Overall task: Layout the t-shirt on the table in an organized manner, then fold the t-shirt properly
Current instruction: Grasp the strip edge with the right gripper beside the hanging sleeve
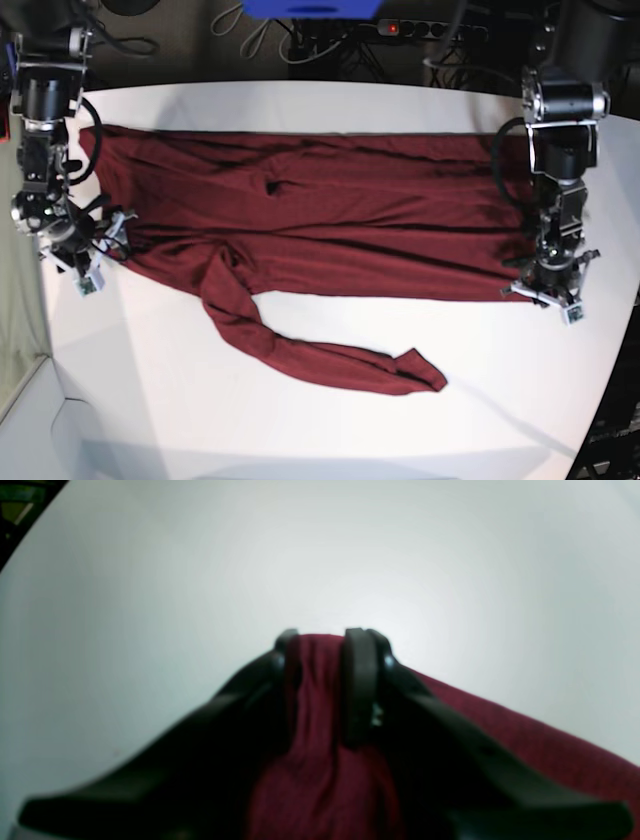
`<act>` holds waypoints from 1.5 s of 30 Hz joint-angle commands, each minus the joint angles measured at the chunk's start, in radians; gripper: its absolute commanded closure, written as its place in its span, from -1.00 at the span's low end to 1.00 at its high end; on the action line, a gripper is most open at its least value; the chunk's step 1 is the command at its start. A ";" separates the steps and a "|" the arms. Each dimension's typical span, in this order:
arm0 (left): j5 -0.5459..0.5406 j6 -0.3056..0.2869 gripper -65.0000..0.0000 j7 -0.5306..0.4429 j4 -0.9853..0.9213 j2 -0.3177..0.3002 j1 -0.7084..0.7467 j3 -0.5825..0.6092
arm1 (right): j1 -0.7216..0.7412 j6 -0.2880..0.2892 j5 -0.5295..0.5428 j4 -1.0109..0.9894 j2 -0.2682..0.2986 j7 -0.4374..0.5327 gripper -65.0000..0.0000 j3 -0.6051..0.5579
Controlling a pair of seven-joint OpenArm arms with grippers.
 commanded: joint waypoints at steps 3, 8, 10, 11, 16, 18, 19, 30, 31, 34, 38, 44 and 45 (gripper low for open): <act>0.002 0.006 0.55 -0.027 0.015 -0.011 -0.032 -0.004 | -0.034 -0.002 -0.022 0.068 0.018 -0.035 -0.25 0.004; 0.002 0.006 0.55 -0.027 0.024 0.004 -0.030 -0.003 | -0.080 -0.002 -0.024 0.167 0.041 -0.084 -0.25 0.033; 0.002 0.006 0.55 -0.027 0.024 0.008 -0.029 -0.003 | -0.083 0.002 -0.022 0.216 0.043 -0.097 -0.25 0.058; 0.002 0.006 0.55 -0.028 0.024 0.008 -0.027 -0.003 | -0.093 0.002 -0.022 0.243 0.043 -0.100 -0.25 0.072; 0.002 0.006 0.55 -0.028 0.024 0.012 -0.025 -0.003 | -0.124 0.003 -0.021 0.447 0.032 -0.100 -0.25 0.058; 0.002 0.006 0.55 -0.028 0.025 0.012 -0.025 -0.001 | -0.136 0.003 -0.021 0.512 0.018 -0.101 -0.25 0.030; 0.002 0.006 0.55 -0.028 0.025 0.012 -0.025 -0.001 | -0.146 0.003 -0.021 0.538 0.011 -0.101 -0.25 0.016; 0.002 0.006 0.55 -0.028 0.025 0.012 -0.025 -0.001 | -0.147 0.003 -0.022 0.539 -0.149 -0.101 -0.25 -0.100; 0.002 0.006 0.55 -0.028 0.025 0.012 -0.025 -0.001 | -0.136 0.003 -0.022 0.535 -0.160 -0.101 -0.25 -0.110; 0.002 0.006 0.55 -0.028 0.025 0.012 -0.025 -0.001 | -0.098 0.003 -0.022 0.486 -0.175 -0.101 -0.25 -0.129; 0.002 0.006 0.55 -0.028 0.025 0.012 -0.025 -0.001 | -0.023 0.003 -0.022 0.369 -0.203 -0.101 -0.25 -0.125; 0.002 0.006 0.55 -0.028 0.025 0.012 -0.024 0.001 | 0.040 0.003 -0.022 0.249 -0.209 -0.101 -0.25 -0.131; 0.002 0.006 0.55 -0.028 0.025 0.012 -0.022 -0.001 | 0.046 0.003 -0.022 0.237 -0.209 -0.101 -0.25 -0.131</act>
